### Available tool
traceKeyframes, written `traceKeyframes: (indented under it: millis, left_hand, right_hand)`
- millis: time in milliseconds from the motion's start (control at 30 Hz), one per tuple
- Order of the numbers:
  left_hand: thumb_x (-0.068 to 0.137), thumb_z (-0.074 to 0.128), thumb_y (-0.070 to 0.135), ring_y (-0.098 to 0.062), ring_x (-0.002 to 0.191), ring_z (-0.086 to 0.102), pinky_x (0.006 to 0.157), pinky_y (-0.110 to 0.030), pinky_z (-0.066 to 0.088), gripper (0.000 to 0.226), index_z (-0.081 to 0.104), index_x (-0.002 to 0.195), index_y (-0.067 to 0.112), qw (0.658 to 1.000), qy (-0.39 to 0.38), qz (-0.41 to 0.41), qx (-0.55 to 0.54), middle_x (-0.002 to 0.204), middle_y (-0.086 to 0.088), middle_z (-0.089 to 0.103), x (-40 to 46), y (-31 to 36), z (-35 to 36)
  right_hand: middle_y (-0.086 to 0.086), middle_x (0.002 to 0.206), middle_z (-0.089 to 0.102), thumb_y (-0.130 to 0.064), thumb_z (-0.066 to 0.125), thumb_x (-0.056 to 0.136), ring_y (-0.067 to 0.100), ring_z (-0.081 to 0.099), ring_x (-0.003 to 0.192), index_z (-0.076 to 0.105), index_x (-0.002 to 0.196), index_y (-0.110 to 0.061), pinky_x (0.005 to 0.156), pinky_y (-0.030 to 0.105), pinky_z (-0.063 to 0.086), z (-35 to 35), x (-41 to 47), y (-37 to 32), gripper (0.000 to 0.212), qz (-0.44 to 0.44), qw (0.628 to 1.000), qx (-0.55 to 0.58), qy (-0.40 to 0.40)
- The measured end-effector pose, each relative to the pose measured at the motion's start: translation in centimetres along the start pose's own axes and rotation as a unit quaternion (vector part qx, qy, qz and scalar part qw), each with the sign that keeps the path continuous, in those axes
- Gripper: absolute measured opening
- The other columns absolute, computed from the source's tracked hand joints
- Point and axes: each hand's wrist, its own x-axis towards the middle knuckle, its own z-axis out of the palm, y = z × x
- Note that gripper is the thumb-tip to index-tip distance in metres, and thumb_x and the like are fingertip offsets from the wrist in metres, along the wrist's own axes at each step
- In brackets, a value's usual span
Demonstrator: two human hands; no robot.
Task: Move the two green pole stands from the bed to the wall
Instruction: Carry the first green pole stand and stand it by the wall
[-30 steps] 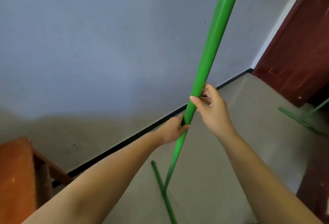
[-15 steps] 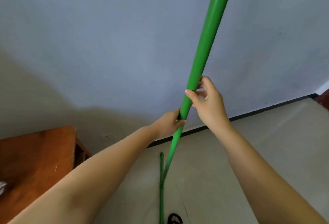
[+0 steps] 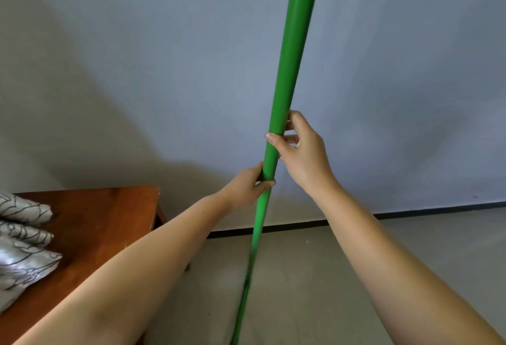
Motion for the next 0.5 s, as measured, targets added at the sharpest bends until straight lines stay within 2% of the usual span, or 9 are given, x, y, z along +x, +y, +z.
traceKeyframes:
  millis: [100, 233, 500]
  left_hand:
    - [0.089, 0.050, 0.020, -0.026, 0.107, 0.057, 0.096, -0.037, 0.044, 0.029, 0.047, 0.113, 0.005, 1.000, -0.005, -0.003, -0.004, 0.113, -0.018, 0.063, 0.0, -1.0, -1.6]
    - [0.089, 0.049, 0.020, -0.025, 0.106, 0.057, 0.092, -0.033, 0.043, 0.027, 0.047, 0.112, 0.005, 1.000, -0.014, 0.004, -0.007, 0.112, -0.017, 0.063, -0.1, -2.1, -2.8]
    - [0.089, 0.048, 0.022, -0.026, 0.103, 0.058, 0.095, -0.041, 0.046, 0.026, 0.046, 0.111, 0.008, 0.999, -0.034, 0.030, -0.004, 0.109, -0.017, 0.062, -0.7, -2.4, -2.6]
  right_hand:
    - [-0.019, 0.085, 0.054, -0.023, 0.061, 0.083, 0.018, 0.061, 0.085, 0.053, 0.105, -0.020, 0.076, 0.041, 0.056, 1.7, 0.8, -0.7, 0.024, -0.005, 1.000, -0.015, 0.004]
    - [-0.010, 0.090, 0.058, -0.023, 0.061, 0.083, 0.017, 0.061, 0.083, 0.053, 0.106, -0.018, 0.073, 0.031, 0.053, 3.1, 1.2, -1.2, 0.025, -0.008, 1.000, -0.026, 0.011]
    - [-0.018, 0.085, 0.054, -0.022, 0.061, 0.083, 0.017, 0.060, 0.086, 0.053, 0.104, -0.020, 0.075, 0.032, 0.053, 3.2, 0.2, -1.1, 0.023, 0.011, 0.999, -0.031, 0.023]
